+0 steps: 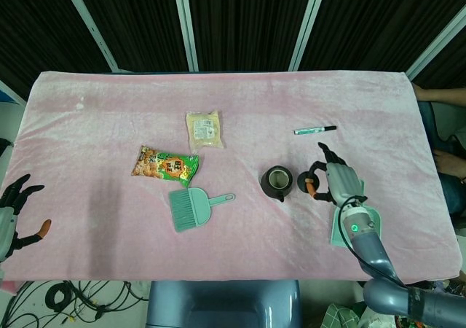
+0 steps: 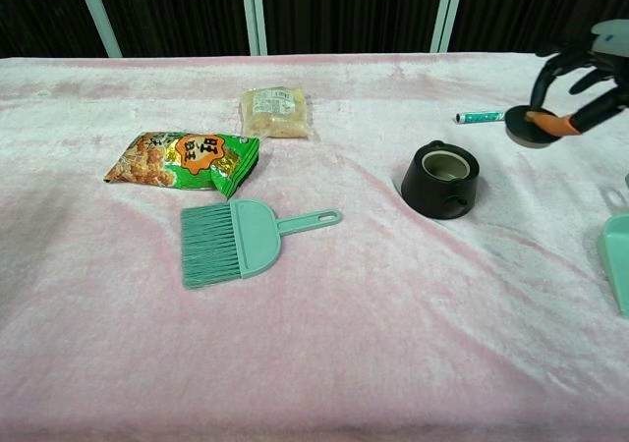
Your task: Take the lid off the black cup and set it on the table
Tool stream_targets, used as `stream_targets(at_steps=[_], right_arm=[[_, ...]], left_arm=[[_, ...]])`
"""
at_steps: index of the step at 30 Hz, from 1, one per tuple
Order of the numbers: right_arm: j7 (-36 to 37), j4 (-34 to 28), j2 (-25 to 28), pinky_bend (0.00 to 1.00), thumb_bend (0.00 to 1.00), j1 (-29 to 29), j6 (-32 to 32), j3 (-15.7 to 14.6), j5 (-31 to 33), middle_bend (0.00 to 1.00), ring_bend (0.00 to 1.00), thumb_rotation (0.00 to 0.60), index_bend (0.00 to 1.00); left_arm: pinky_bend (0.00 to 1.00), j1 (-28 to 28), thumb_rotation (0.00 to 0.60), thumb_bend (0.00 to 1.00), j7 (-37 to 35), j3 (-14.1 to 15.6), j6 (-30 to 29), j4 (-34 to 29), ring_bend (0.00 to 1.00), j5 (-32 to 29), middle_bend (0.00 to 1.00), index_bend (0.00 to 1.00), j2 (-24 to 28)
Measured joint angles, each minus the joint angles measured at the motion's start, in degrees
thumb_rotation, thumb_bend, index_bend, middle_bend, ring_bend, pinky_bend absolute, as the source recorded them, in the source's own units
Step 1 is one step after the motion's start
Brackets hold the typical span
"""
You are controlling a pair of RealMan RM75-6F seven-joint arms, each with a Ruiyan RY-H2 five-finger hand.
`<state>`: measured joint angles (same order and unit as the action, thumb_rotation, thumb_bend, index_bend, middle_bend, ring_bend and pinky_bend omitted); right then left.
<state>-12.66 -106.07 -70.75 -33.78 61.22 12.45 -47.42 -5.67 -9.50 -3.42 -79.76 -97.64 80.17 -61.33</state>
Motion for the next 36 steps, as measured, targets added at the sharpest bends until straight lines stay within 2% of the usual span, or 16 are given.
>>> stream_targets(at_steps=[7, 13, 20, 27, 33, 36], right_arm=[[1.9, -2.0, 1.6, 0.14, 0.35, 4.9, 2.3, -5.7, -7.3, 0.00, 0.08, 0.600, 0.61], [2.2, 2.7, -2.6, 0.14, 0.35, 6.4, 2.9, -8.0, -8.9, 0.00, 0.08, 0.600, 0.61], [2.5, 9.0, -8.4, 0.14, 0.35, 6.6, 2.4, -8.6, -9.8, 0.00, 0.08, 0.600, 0.61], [3.1, 14.8, -13.3, 0.14, 0.34, 6.0, 1.0, -7.8, -9.9, 0.00, 0.08, 0.600, 0.61], [2.8, 17.5, -14.9, 0.14, 0.31, 5.7, -0.1, -7.4, -9.2, 0.00, 0.08, 0.600, 0.60], [2.7, 17.8, -15.0, 0.14, 0.30, 5.6, -0.8, -7.3, -8.8, 0.00, 0.08, 0.600, 0.57]], left_arm=[[0.19, 0.0, 0.600, 0.34, 0.1, 0.0, -0.1, 0.1, 0.00, 0.1, 0.02, 0.20, -0.1], [0.19, 0.1, 0.600, 0.34, -0.1, 0.0, -0.2, 0.1, 0.00, 0.1, 0.02, 0.20, 0.0], [0.19, 0.0, 0.600, 0.34, -0.1, 0.0, 0.0, 0.1, 0.00, 0.0, 0.02, 0.20, 0.0], [0.19, 0.0, 0.600, 0.34, -0.1, 0.0, 0.2, 0.0, 0.00, -0.1, 0.02, 0.20, 0.1], [0.19, -0.1, 0.600, 0.34, 0.1, 0.0, 0.4, 0.0, 0.00, -0.3, 0.02, 0.20, 0.1], [0.19, -0.1, 0.600, 0.34, 0.1, 0.0, 0.5, -0.1, 0.00, -0.4, 0.02, 0.19, 0.2]])
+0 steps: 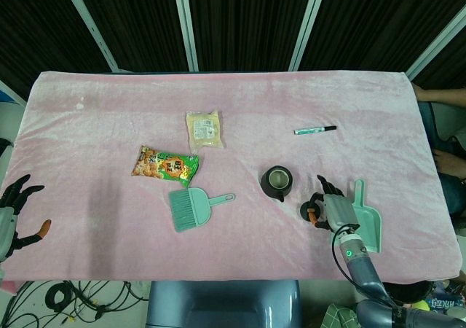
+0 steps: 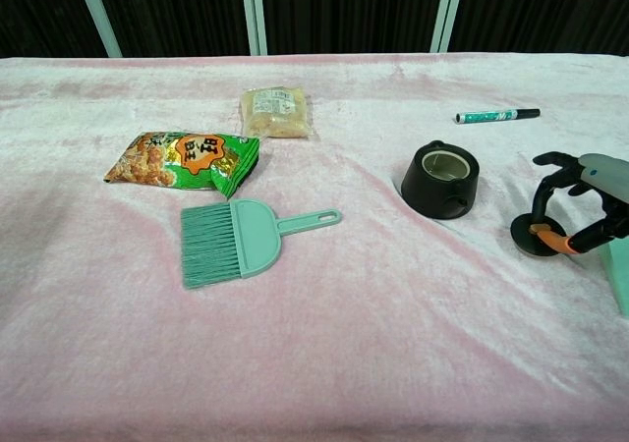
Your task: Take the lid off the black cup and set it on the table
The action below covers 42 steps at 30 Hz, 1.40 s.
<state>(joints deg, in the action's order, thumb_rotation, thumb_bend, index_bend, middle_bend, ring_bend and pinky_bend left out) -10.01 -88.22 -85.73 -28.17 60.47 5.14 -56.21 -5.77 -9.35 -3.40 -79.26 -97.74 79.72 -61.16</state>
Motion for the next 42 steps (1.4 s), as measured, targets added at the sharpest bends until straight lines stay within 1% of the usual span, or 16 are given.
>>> stream_targets(at_steps=[3, 7, 8, 9, 13, 17, 22, 26, 27, 30, 34, 38, 42], right_arm=[[-0.2, 0.1, 0.1, 0.14, 0.26, 0.0, -0.7, -0.1, 0.4, 0.00, 0.08, 0.600, 0.40], [-0.6, -0.1, 0.7, 0.14, 0.18, -0.1, -2.0, -0.2, 1.0, 0.00, 0.08, 0.600, 0.10], [-0.6, -0.2, 0.9, 0.14, 0.16, -0.1, -2.1, -0.2, 1.0, 0.00, 0.08, 0.600, 0.04], [-0.6, -0.3, 1.0, 0.14, 0.14, -0.1, -2.1, -0.2, 1.0, 0.00, 0.08, 0.600, 0.01], [-0.6, -1.5, 2.1, 0.14, 0.12, -0.1, -1.8, 0.0, 0.1, 0.00, 0.08, 0.600, 0.00], [0.0, -3.9, 4.1, 0.14, 0.12, 0.5, 0.1, 0.7, -1.5, 0.00, 0.08, 0.600, 0.00], [1.4, -9.5, 9.3, 0.14, 0.13, 2.4, 4.0, 1.1, -5.1, 0.00, 0.08, 0.600, 0.00], [3.2, -14.5, 15.3, 0.14, 0.13, 5.0, 6.8, -0.2, -9.5, 0.00, 0.08, 0.600, 0.00], [3.9, -15.7, 17.2, 0.14, 0.13, 6.0, 8.0, -0.9, -11.4, 0.00, 0.08, 0.600, 0.00], [5.5, -17.6, 20.4, 0.14, 0.13, 9.1, 11.9, -3.0, -16.8, 0.00, 0.08, 0.600, 0.00], [6.6, -17.7, 22.1, 0.14, 0.14, 13.7, 18.8, -6.4, -24.6, 0.00, 0.08, 0.600, 0.00], [5.6, -14.2, 21.6, 0.14, 0.14, 18.5, 26.3, -9.2, -30.9, 0.00, 0.08, 0.600, 0.00], [5.3, -9.5, 18.9, 0.14, 0.15, 21.6, 32.0, -9.9, -34.3, 0.00, 0.08, 0.600, 0.00]], left_arm=[[0.19, 0.0, 0.600, 0.34, 0.2, 0.0, 0.1, -0.1, 0.00, -0.1, 0.02, 0.19, 0.0], [0.19, 0.0, 0.600, 0.34, 0.4, 0.0, 0.0, -0.2, 0.00, -0.1, 0.02, 0.19, 0.0], [0.19, 0.0, 0.600, 0.34, 0.4, 0.0, 0.0, -0.2, 0.00, -0.1, 0.02, 0.19, 0.0], [0.19, 0.0, 0.600, 0.34, 0.4, 0.0, 0.0, -0.2, 0.00, -0.1, 0.02, 0.19, 0.0], [0.19, 0.0, 0.600, 0.34, 0.4, 0.0, 0.0, -0.2, 0.00, -0.2, 0.02, 0.19, 0.0], [0.19, 0.0, 0.600, 0.34, 0.4, 0.0, -0.1, -0.1, 0.00, -0.1, 0.02, 0.19, 0.0], [0.19, 0.1, 0.600, 0.34, 0.4, 0.0, -0.4, -0.1, 0.00, 0.1, 0.02, 0.19, 0.0], [0.19, 0.2, 0.600, 0.34, 0.5, 0.0, -0.6, 0.1, 0.00, 0.4, 0.02, 0.19, -0.1], [0.19, 0.2, 0.600, 0.34, 0.6, 0.0, -0.7, 0.1, 0.00, 0.4, 0.02, 0.19, -0.2], [0.18, 0.2, 0.600, 0.34, 0.6, 0.0, -0.9, 0.2, 0.00, 0.5, 0.02, 0.19, -0.3], [0.17, 0.3, 0.600, 0.34, 0.6, 0.0, -1.2, 0.2, 0.00, 0.6, 0.02, 0.19, -0.4], [0.16, 0.4, 0.600, 0.34, 0.9, -0.1, -1.5, 0.3, 0.00, 0.7, 0.02, 0.19, -0.5], [0.16, 0.5, 0.600, 0.34, 0.5, -0.1, -2.4, 0.5, 0.00, 1.6, 0.03, 0.19, -0.8]])
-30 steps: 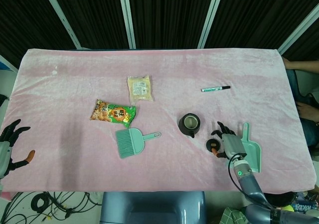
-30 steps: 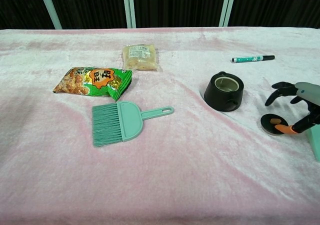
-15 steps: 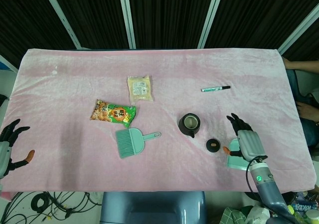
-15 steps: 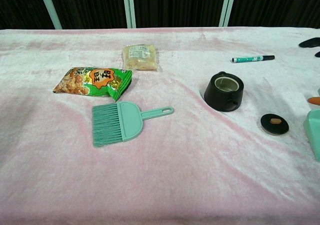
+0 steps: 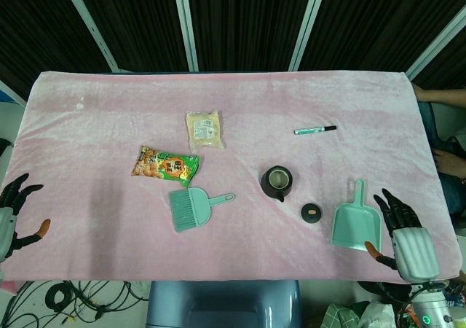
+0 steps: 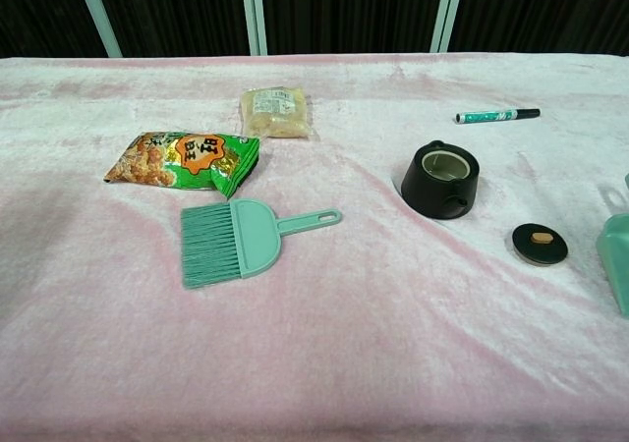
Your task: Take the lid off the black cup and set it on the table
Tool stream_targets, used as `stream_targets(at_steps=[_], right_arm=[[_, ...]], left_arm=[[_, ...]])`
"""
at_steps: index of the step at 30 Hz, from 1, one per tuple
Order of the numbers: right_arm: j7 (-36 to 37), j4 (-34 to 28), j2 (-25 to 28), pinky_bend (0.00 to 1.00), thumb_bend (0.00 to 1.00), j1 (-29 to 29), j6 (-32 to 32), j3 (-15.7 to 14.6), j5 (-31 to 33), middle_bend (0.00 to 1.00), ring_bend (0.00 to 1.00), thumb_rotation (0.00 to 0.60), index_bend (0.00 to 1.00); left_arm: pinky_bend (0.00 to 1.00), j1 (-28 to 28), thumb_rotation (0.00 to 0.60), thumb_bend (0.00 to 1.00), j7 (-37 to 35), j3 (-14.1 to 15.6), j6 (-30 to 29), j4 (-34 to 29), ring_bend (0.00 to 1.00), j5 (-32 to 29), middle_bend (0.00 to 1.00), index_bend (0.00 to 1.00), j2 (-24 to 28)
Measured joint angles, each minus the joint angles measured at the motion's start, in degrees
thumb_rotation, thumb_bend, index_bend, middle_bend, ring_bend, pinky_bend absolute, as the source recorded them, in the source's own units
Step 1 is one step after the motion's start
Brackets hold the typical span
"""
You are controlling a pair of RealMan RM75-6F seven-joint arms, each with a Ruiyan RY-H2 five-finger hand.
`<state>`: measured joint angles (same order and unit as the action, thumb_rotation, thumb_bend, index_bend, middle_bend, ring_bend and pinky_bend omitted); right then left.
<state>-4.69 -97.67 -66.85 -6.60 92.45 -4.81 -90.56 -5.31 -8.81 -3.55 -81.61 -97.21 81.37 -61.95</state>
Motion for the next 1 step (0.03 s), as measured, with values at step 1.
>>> stream_targets(at_steps=[1], right_arm=[[0.1, 1.1, -0.7, 0.14, 0.15, 0.5, 0.8, 0.0, -0.5, 0.00, 0.08, 0.600, 0.00]], left_arm=[[0.16, 0.0, 0.600, 0.34, -0.2, 0.0, -0.3, 0.2, 0.00, 0.4, 0.03, 0.19, -0.1]])
